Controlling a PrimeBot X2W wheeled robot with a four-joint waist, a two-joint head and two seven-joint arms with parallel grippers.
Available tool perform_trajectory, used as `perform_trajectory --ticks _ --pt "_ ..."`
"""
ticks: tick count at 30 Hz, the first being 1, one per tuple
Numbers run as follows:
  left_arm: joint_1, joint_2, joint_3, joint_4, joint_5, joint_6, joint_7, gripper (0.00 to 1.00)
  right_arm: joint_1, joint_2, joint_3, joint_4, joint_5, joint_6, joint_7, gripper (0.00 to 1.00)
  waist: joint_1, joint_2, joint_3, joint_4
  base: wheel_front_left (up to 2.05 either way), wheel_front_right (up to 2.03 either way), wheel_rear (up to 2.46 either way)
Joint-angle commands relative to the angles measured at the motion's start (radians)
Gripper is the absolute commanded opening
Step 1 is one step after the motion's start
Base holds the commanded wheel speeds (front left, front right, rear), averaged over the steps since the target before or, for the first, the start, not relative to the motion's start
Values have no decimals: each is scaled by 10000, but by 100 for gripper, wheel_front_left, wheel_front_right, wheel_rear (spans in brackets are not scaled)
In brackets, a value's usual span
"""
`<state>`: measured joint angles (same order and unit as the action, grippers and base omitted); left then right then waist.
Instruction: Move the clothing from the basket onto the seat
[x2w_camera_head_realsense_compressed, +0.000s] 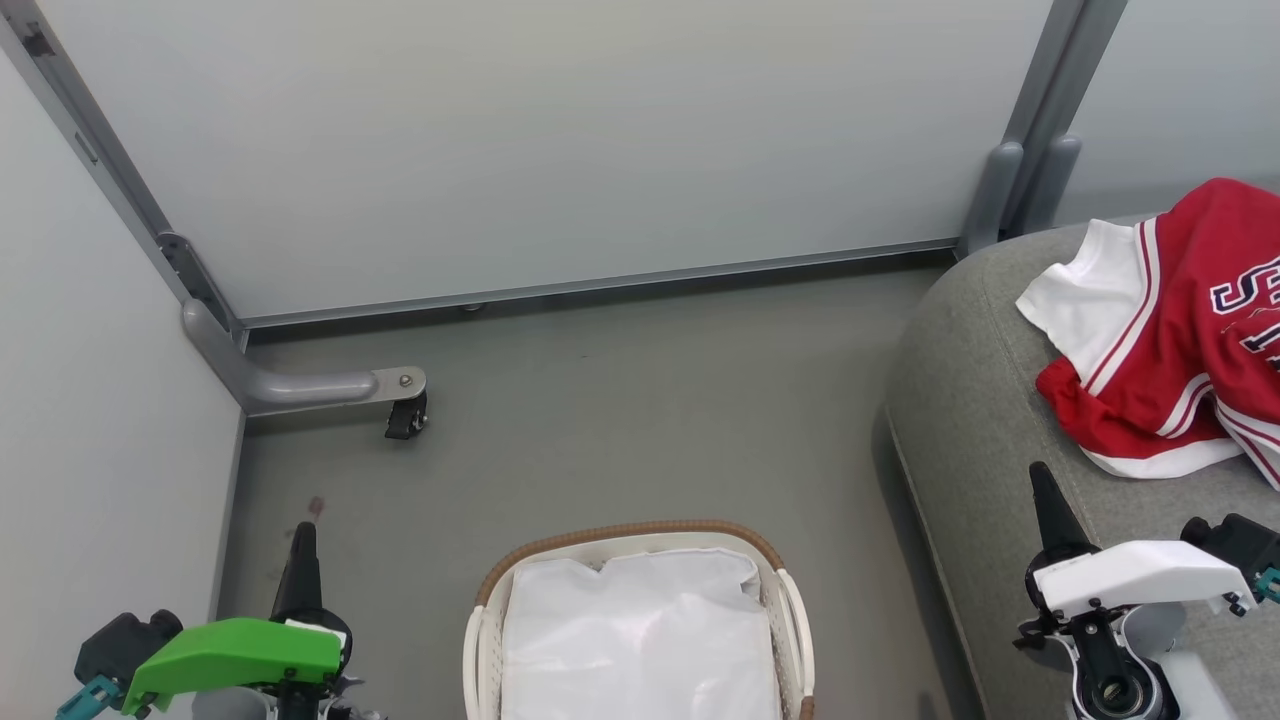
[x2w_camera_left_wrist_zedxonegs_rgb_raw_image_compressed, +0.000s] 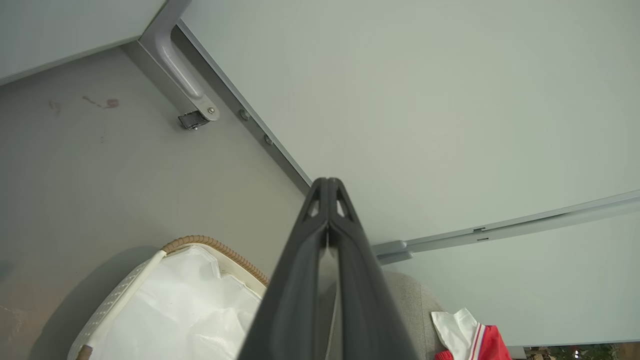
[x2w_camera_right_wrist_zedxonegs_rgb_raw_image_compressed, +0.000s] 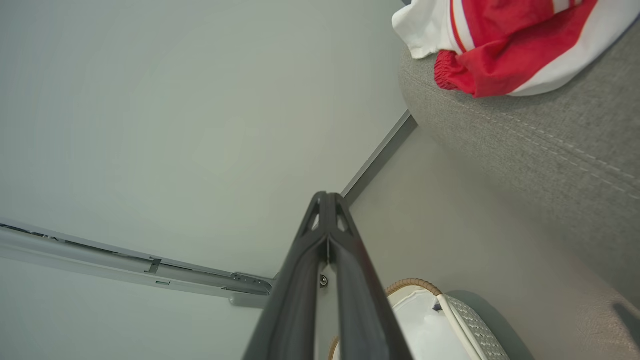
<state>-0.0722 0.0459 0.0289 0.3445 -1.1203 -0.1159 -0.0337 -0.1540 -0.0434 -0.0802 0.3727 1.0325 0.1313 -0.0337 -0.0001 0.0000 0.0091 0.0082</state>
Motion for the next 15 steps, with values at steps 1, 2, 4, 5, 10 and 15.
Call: perform_trajectory --ticks 1,2,4,5,10,15 --pt "-256 40 68 -161 -248 -66 70 0 -2 -69 -40 -176 300 -4 85 0 1 0 -1 -1 0 0 0" --pt "-262 41 88 -176 -354 -70 103 0 11 -69 -48 -200 417 -4 113 0 1 0 -2 -3 0 0 0" --pt "-273 42 122 -210 -538 -65 157 0 35 -70 -61 -246 634 -4 168 0 1 0 -4 -5 0 0 0" --pt "-277 43 138 -224 -614 -68 180 0 45 -71 -67 -266 729 -4 190 0 1 0 -5 -6 0 0 0" --pt "-298 46 215 -315 -1065 -82 325 0 93 -74 -98 -377 1256 -5 340 0 1 0 -9 -12 0 0 0" --pt "-314 48 283 -397 -1498 -91 447 0 142 -76 -128 -480 1762 -5 461 0 1 0 -14 -19 0 0 0"
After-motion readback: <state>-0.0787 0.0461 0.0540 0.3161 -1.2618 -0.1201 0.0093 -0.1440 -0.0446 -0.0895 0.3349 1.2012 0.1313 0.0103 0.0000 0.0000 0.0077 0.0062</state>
